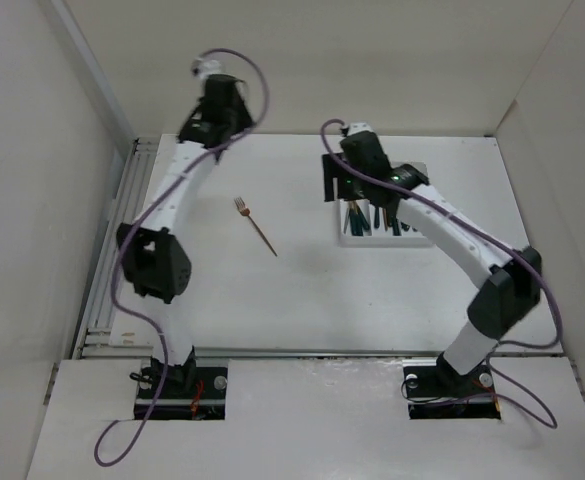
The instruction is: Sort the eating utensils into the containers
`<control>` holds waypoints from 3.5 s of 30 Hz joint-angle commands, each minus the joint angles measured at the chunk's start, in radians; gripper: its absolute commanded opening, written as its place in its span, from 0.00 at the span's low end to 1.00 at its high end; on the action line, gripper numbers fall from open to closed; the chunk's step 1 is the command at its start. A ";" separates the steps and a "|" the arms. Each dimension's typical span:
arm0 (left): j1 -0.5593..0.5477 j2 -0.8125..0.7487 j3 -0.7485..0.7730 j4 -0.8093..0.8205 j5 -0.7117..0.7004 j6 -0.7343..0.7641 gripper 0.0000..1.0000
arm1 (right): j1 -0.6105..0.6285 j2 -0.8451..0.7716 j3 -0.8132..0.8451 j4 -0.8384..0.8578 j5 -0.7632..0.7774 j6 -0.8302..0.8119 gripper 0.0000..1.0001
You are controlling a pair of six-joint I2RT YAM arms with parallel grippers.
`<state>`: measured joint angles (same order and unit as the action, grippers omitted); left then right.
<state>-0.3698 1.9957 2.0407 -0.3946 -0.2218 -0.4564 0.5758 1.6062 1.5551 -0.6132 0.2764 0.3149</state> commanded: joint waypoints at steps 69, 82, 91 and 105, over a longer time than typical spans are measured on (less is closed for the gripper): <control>0.741 -0.543 -0.708 0.065 0.414 -0.044 0.39 | -0.356 0.339 0.063 0.133 0.184 -0.171 0.00; 0.741 -0.534 -0.708 0.065 0.414 -0.044 0.39 | -0.375 0.436 0.054 0.087 0.193 -0.249 0.09; 0.741 -0.534 -0.708 0.065 0.414 -0.044 0.39 | -0.375 0.327 0.054 0.066 0.213 -0.217 0.49; 0.741 -0.552 -0.717 0.065 0.424 -0.044 0.39 | -0.597 -0.227 -0.110 0.066 0.558 0.059 1.00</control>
<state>0.3679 1.4780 1.3334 -0.3557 0.1852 -0.5026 0.0422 1.4395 1.5124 -0.5304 0.6575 0.2485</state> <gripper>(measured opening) 0.390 0.996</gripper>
